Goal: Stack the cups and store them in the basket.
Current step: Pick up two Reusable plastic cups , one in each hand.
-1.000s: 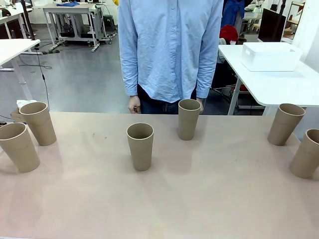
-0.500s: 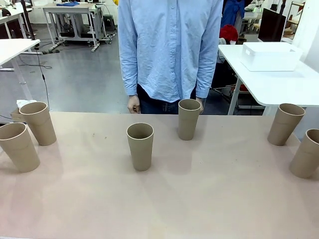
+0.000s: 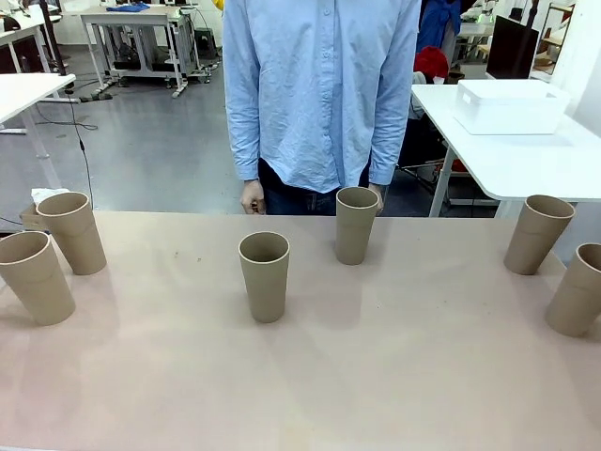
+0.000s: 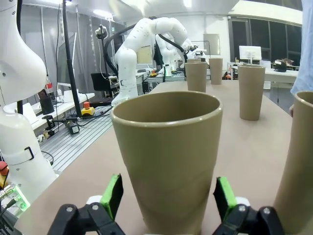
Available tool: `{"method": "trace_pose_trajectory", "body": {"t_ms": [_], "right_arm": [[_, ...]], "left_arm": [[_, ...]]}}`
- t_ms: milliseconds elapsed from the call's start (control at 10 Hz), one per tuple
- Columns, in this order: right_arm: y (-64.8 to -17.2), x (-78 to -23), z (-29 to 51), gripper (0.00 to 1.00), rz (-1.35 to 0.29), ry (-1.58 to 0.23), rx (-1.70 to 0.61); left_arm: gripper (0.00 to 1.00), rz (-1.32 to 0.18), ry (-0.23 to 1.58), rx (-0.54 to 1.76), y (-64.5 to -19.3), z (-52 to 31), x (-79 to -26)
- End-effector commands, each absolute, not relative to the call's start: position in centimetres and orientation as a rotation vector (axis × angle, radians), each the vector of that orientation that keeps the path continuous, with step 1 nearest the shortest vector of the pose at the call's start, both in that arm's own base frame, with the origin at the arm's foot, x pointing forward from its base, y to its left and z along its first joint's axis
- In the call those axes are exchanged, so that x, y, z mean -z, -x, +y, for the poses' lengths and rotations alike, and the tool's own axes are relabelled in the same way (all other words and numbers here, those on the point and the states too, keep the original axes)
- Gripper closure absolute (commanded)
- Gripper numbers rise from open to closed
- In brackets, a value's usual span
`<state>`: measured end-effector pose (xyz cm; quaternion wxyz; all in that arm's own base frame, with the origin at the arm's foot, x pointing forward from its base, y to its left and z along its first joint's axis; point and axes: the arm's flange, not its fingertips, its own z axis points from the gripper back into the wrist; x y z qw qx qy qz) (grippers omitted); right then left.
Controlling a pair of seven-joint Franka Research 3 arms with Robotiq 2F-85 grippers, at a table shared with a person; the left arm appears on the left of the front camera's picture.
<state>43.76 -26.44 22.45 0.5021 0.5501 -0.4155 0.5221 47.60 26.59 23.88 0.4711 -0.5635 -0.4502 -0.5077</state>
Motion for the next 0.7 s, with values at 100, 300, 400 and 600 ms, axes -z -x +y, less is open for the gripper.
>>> {"method": "trace_pose_trajectory", "body": {"t_ms": [100, 300, 400, 600], "right_arm": [[-43.8, -22.1, -25.4, 0.0, -1.017, -1.362, -1.304], [-43.6, -21.9, -25.2, 0.0, -1.021, -1.37, -1.303], [-43.4, -21.8, -25.2, 0.0, -1.026, -1.371, -1.302], [-43.1, -21.6, -25.1, 0.0, -1.028, -1.377, -1.302]], "left_arm": [[0.0, -1.118, 1.417, 1.186, -47.7, 25.9, -23.9], [0.0, -1.121, 1.427, 1.174, -47.5, 25.5, -23.7], [0.0, -1.128, 1.419, 1.166, -47.6, 25.3, -23.5], [0.0, -1.08, 1.422, 1.194, -47.8, 24.3, -23.2]]}}
